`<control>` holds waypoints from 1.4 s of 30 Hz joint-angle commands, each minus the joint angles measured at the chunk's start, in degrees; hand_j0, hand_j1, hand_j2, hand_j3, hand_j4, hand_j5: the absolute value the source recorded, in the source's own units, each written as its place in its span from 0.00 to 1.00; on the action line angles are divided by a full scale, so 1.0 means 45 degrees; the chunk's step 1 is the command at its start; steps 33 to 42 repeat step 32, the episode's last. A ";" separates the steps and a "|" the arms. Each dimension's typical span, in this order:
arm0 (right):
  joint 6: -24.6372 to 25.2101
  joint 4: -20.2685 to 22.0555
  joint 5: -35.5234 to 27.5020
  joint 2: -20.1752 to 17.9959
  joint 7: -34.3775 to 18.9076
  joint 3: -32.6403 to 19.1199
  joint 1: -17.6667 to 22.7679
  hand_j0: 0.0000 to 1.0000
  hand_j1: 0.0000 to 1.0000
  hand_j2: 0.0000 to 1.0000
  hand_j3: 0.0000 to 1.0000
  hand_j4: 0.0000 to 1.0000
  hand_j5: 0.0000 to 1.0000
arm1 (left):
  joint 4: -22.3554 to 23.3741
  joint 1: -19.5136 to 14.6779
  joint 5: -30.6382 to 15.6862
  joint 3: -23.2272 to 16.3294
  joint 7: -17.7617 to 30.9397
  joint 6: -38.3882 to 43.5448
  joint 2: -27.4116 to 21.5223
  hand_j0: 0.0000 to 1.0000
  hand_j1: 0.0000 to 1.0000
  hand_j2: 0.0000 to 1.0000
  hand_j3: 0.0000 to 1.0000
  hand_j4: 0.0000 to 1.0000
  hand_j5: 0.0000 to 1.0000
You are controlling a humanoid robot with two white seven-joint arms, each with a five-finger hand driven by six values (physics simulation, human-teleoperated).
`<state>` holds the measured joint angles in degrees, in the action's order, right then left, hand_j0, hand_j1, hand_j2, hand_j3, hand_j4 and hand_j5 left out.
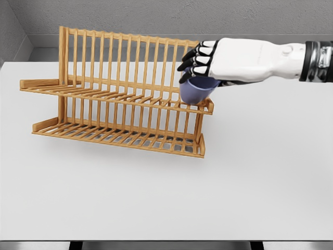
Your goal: Right arm put cup on second shelf
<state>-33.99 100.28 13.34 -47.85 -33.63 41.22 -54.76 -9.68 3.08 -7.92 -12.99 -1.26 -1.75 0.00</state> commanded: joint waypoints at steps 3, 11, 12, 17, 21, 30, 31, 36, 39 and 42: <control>-0.0224 0.0040 -0.0640 -0.0011 -0.0305 0.0138 0.0020 0.69 0.69 0.69 0.69 0.69 0.69 | 0.0003 0.0000 0.0002 -0.0004 0.0007 -0.0002 -0.0001 1.00 1.00 1.00 1.00 1.00 1.00; -0.0224 0.0040 -0.0640 -0.0011 -0.0305 -0.0038 -0.0039 1.00 1.00 1.00 1.00 1.00 1.00 | 0.0003 0.0000 0.0002 -0.0004 0.0007 -0.0002 -0.0001 1.00 1.00 1.00 1.00 1.00 1.00; -0.0224 0.0040 -0.0659 0.0009 -0.0305 -0.0155 -0.0059 1.00 1.00 1.00 1.00 1.00 1.00 | 0.0003 0.0000 0.0002 -0.0004 0.0007 -0.0002 -0.0001 1.00 1.00 1.00 1.00 1.00 1.00; -0.0024 -0.1151 -0.0601 -0.0342 -0.0305 -0.1561 0.0000 1.00 1.00 1.00 1.00 1.00 1.00 | 0.0003 0.0000 0.0002 -0.0004 0.0007 -0.0002 -0.0001 1.00 1.00 1.00 1.00 1.00 1.00; -0.0224 -0.3591 -0.0659 -0.2139 -0.0305 -0.3358 0.2108 1.00 1.00 1.00 1.00 1.00 1.00 | 0.0003 0.0000 0.0002 -0.0004 0.0007 -0.0002 -0.0001 1.00 1.00 1.00 1.00 1.00 1.00; -0.0224 -0.4042 -0.0250 0.1239 -0.0305 -0.8866 0.7207 1.00 1.00 1.00 1.00 1.00 1.00 | 0.0003 0.0000 0.0002 -0.0004 0.0007 -0.0002 -0.0001 1.00 1.00 1.00 1.00 1.00 1.00; -0.0224 -0.4042 -0.0249 0.1239 -0.0305 -0.8866 0.7207 1.00 1.00 1.00 1.00 1.00 1.00 | 0.0003 0.0000 0.0002 -0.0004 0.0007 -0.0002 -0.0001 1.00 1.00 1.00 1.00 1.00 1.00; -0.0224 -0.4042 -0.0230 0.1220 -0.0305 -0.8866 0.7207 1.00 1.00 1.00 1.00 1.00 1.00 | 0.0003 0.0000 0.0002 -0.0023 0.0007 -0.0002 -0.0001 1.00 1.00 1.00 1.00 1.00 1.00; -0.0224 -0.4042 -0.0230 0.1220 -0.0305 -0.8866 0.7207 1.00 1.00 1.00 1.00 1.00 1.00 | 0.0003 0.0000 0.0002 -0.0023 0.0007 -0.0002 -0.0001 1.00 1.00 1.00 1.00 1.00 1.00; -0.0224 -0.4042 -0.0230 0.1220 -0.0305 -0.8866 0.7207 1.00 1.00 1.00 1.00 1.00 1.00 | 0.0003 0.0000 0.0002 -0.0023 0.0007 -0.0002 -0.0001 1.00 1.00 1.00 1.00 1.00 1.00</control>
